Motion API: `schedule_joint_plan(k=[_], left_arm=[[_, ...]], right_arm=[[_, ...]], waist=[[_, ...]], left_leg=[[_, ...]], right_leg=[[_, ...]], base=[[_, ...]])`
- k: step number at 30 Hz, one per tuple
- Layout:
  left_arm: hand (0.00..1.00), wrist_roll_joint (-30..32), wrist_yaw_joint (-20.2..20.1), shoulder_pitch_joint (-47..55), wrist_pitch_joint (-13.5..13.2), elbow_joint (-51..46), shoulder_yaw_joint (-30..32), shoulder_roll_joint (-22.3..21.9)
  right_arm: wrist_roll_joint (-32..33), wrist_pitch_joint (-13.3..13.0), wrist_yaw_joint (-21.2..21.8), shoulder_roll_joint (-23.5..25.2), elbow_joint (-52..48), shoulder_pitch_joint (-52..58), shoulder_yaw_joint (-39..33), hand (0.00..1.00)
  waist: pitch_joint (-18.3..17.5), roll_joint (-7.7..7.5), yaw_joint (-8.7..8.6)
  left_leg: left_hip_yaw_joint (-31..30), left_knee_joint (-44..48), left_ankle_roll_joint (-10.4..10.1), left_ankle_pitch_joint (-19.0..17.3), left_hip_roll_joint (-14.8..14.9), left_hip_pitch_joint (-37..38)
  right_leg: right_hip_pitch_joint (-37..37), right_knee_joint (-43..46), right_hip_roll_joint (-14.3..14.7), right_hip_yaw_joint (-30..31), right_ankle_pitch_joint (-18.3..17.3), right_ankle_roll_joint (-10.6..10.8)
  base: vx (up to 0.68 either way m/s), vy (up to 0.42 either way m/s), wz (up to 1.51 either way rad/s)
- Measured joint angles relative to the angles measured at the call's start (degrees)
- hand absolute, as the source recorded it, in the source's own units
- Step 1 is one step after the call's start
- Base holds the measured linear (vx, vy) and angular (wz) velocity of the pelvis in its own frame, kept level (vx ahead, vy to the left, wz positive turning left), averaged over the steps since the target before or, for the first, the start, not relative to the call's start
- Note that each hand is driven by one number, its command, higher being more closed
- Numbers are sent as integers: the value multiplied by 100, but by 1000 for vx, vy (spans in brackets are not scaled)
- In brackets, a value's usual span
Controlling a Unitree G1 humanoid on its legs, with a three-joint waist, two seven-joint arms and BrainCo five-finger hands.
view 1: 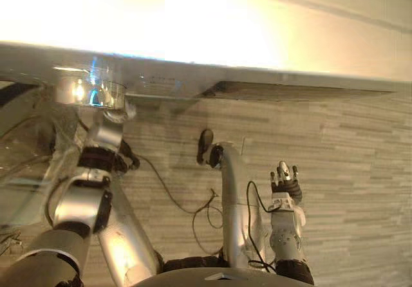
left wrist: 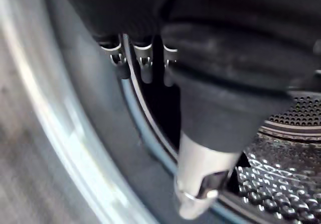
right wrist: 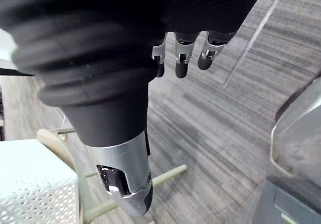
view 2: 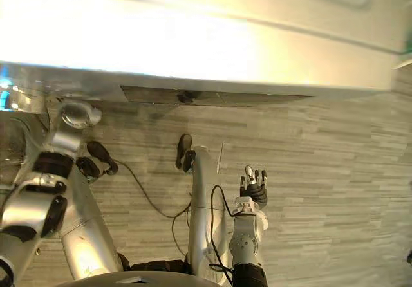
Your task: Pick up the laundry basket with both hands and put the clothes into the washing machine.
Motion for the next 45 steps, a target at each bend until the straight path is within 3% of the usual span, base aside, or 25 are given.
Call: schedule_joint_plan(k=[5, 8, 9, 13, 17, 20, 23, 25, 27, 29, 30, 34, 36, 39, 41, 42, 43, 44, 45], left_arm=[[0, -1017, 18, 2072, -174, -3, -18, -1002], [0, -1282, 67, 2830, -272, 57, -3, -1244], [0, -1338, 88, 3190, -375, 443, 108, -1384], [0, -1294, 72, 3658, -384, 1197, 609, -1584], [0, -881, -20, 4048, -369, 1841, 1124, -1618], [0, -863, -30, 4208, -377, 1908, 1526, -1708], [0, -924, -26, 4203, -381, 1950, 1800, -1813], [0, -987, -26, 4187, -379, 1949, 1799, -1804], [0, -991, -23, 4171, -380, 1951, 1797, -1822], [0, -991, 2, 4235, -385, 1985, 1794, -1961], [0, -987, 0, 4226, -387, 2034, 1793, -1949], [0, -966, 12, 4159, -381, 2285, 1745, -1605], [0, -909, 11, 4020, -375, 2486, 1740, -1572], [0, -755, 9, 3947, -376, 2600, 1739, -1577], [0, -707, 8, 3841, -376, 2698, 1780, -1576], [0, -700, 7, 3834, -380, 2730, 1802, -1583], [0, -698, 6, 3815, -381, 2808, 1847, -1581], [0, -698, 8, 3794, -354, 2913, 1988, -1546], [0, -700, 10, 3834, -340, 2903, 2012, -1539]], right_arm=[[-48, 67, -30, 14, 881, 12, -451, 0], [-110, 160, -30, 25, 1508, 58, -649, 0], [-300, 252, -28, 26, 2029, 107, -738, 0], [-840, 527, -11, 22, 2630, 253, -844, 0], [-1192, 699, 19, -17, 3130, 313, -1050, 0], [-1367, 743, 25, -19, 3313, 270, -1192, 0], [-1395, 750, 25, 8, 3400, 215, -1258, 0], [-1400, 757, 21, -13, 3560, 84, -1213, 0], [-1402, 756, 22, -32, 3556, 14, -1141, 0], [-1415, 760, 36, -95, 3558, -13, -1141, 0], [-1499, 768, 44, -49, 3576, -43, -1138, 0], [-1702, 801, 109, 51, 3739, 79, -965, 0], [-1871, 788, 107, 33, 3726, 243, -939, 0], [-2184, 802, 111, 14, 3700, 386, -936, 0], [-2300, 803, 108, -105, 3655, 368, -909, 0], [-2310, 795, 109, -143, 3672, 274, -839, 0], [-2479, 793, 106, -290, 3729, 99, -718, 0], [-2616, 861, 106, -336, 3750, -58, -747, 0], [-2713, 888, 111, -354, 3768, -45, -796, 0]], waist=[[-80, 46, 148], [-477, 198, 221], [-769, 345, 286], [-1344, 467, 281], [-2075, 586, 276], [-2222, 656, 315], [-2285, 644, 382], [-2301, 623, 395], [-2340, 668, 391], [-2466, 874, 414], [-2476, 811, 397], [-2814, 317, 360], [-2856, 243, 230], [-2843, 297, 215], [-2793, 364, 145], [-2731, 447, 234], [-2651, 575, 397], [-2501, 630, 331], [-2481, 651, 310]], left_leg=[[338, -1077, -81, 260, -429, 1655], [397, -1556, -118, 390, -587, 2228], [462, -2013, -138, 505, -725, 2790], [608, -3157, -236, 868, -1069, 3846], [723, -4870, -259, 1663, -1381, 4875], [661, -5133, -325, 1826, -1359, 5221], [630, -4823, -312, 1817, -1337, 5261], [584, -4285, -258, 1781, -1327, 5132], [303, -3496, -251, 1405, -1335, 4882], [-131, -3114, -276, 626, -1532, 4935], [-87, -3561, -250, 341, -1555, 5229], [629, -4436, -170, 650, -1878, 5509], [780, -4683, -132, 774, -1986, 5591], [1226, -4777, -139, 790, -2000, 5726], [1483, -4733, -131, 783, -1943, 5700], [1452, -4778, -59, 755, -1941, 5704], [1487, -5039, 79, 694, -1911, 5767], [1984, -5167, 32, 782, -1889, 5971], [2077, -5148, 28, 781, -1887, 6050]], right_leg=[[1387, -617, -191, -52, -40, -22], [1964, -981, -221, -138, -19, 5], [2548, -1376, -263, -263, 21, 43], [3555, -2259, -324, -478, 212, 123], [4559, -3605, -179, -864, 678, 160], [5159, -4154, -39, -1074, 850, 188], [5527, -4330, -33, -1212, 857, 193], [5668, -4347, -63, -1194, 828, 205], [5721, -4368, -85, -1133, 844, 222], [5726, -4432, -4, -925, 892, 231], [5666, -4453, 88, -670, 929, 271], [5436, -5151, -71, -95, 1507, 218], [5440, -5436, -101, -72, 1820, 158], [5261, -5577, -77, 180, 2080, 93], [4955, -5623, 55, 227, 2491, -73], [4814, -5722, 161, 138, 2840, -281], [4639, -6029, 388, -146, 3329, -667], [4554, -5579, 270, -1091, 2761, -879], [4534, -5091, 181, -1544, 2180, -847]], base=[[94, -92, 30], [102, -28, 24], [129, -15, 27], [130, -23, 28], [154, -39, 23], [137, -7, 23], [46, 7, 26], [-28, -23, 4], [-40, 46, -16], [-44, 224, -58], [-32, 178, -70], [4, 87, -79], [36, 80, -43], [17, 55, -82], [-14, 31, -111], [-77, 10, -189], [-107, -25, -223], [-108, -43, -181], [-51, -60, -125]])
